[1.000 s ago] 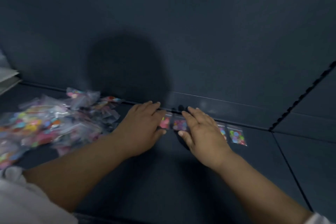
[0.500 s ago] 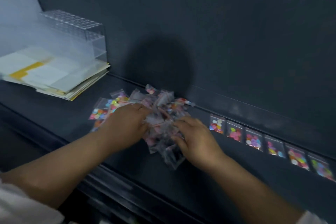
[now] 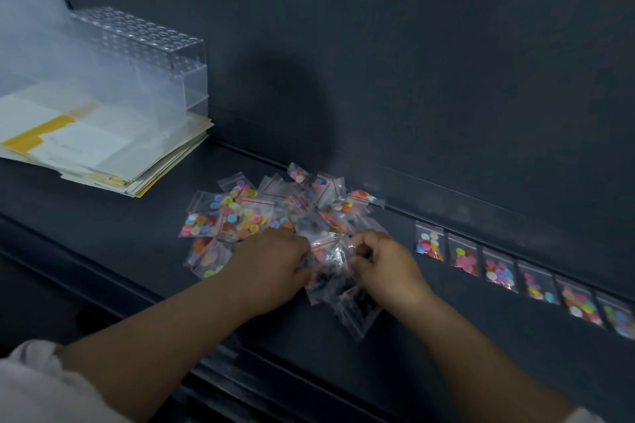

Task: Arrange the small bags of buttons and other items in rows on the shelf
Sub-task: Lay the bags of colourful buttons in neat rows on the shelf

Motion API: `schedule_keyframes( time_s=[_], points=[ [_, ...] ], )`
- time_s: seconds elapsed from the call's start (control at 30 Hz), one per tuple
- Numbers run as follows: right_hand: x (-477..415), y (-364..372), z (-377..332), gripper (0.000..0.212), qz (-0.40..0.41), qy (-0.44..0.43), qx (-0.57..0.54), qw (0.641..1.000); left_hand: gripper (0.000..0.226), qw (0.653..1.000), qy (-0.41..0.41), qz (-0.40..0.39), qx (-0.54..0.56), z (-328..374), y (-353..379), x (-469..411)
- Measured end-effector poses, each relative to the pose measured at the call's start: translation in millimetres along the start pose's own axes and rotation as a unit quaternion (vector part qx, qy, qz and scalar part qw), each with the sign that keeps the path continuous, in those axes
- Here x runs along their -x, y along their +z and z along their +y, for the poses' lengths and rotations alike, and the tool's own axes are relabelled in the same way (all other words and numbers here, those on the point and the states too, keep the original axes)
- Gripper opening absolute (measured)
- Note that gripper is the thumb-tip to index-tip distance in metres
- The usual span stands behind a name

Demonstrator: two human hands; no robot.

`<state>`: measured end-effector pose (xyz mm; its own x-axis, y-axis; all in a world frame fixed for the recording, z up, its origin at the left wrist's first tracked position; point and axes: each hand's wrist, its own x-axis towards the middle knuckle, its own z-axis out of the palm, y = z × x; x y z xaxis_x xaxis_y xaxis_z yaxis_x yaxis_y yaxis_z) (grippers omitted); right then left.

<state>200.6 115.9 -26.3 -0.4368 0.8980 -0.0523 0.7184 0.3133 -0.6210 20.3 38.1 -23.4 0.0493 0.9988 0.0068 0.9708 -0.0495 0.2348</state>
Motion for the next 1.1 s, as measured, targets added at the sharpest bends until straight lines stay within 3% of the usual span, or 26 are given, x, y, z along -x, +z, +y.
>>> schedule_keyframes(
  time_s=[0.17, 0.33, 0.5, 0.6, 0.7, 0.77, 0.87, 0.97, 1.1],
  points=[
    [6.9, -0.9, 5.2, 0.019, -0.036, 0.0, -0.048, 0.998, 0.026, 0.999, 0.013, -0.019, 0.033, -1.2, 1.5, -2.5],
    [5.1, -15.1, -1.9, 0.024, 0.007, 0.063, -0.234, 0.97, 0.006, 0.998, 0.013, -0.026, 0.053, -2.7, 0.2, -3.9],
    [5.1, -22.1, -8.2, 0.02, -0.003, 0.144, -0.368, 0.919, 0.005, 0.996, -0.016, 0.029, 0.085, -0.4, -6.9, -8.9],
    [6.6, -24.1, -8.2, 0.02, -0.007, 0.156, -0.389, 0.908, 0.007, 0.993, -0.038, 0.062, 0.096, -0.9, -10.9, -12.7],
    [8.5, -24.1, -13.3, 0.016, -0.059, 0.139, -0.401, 0.904, 0.011, 0.988, -0.062, 0.101, 0.103, -7.4, -16.0, -16.2],
    [6.6, -22.0, -14.8, 0.018, -0.052, 0.119, -0.355, 0.926, 0.012, 0.986, -0.073, 0.116, 0.099, -13.1, -19.3, -17.4],
    [-2.2, -23.8, -1.1, 0.018, 0.051, 0.075, -0.084, 0.992, 0.013, 0.987, -0.079, 0.112, 0.089, -17.1, -20.0, -17.1],
    [-0.9, -26.1, 12.5, 0.004, 0.023, 0.084, 0.06, 0.994, 0.015, 0.988, -0.059, 0.102, 0.102, -13.8, -15.1, -18.3],
    [8.8, -19.4, 15.2, 0.028, -0.038, 0.107, 0.114, 0.987, 0.018, 0.992, -0.023, 0.076, 0.102, 0.9, -8.8, -23.3]
  ],
)
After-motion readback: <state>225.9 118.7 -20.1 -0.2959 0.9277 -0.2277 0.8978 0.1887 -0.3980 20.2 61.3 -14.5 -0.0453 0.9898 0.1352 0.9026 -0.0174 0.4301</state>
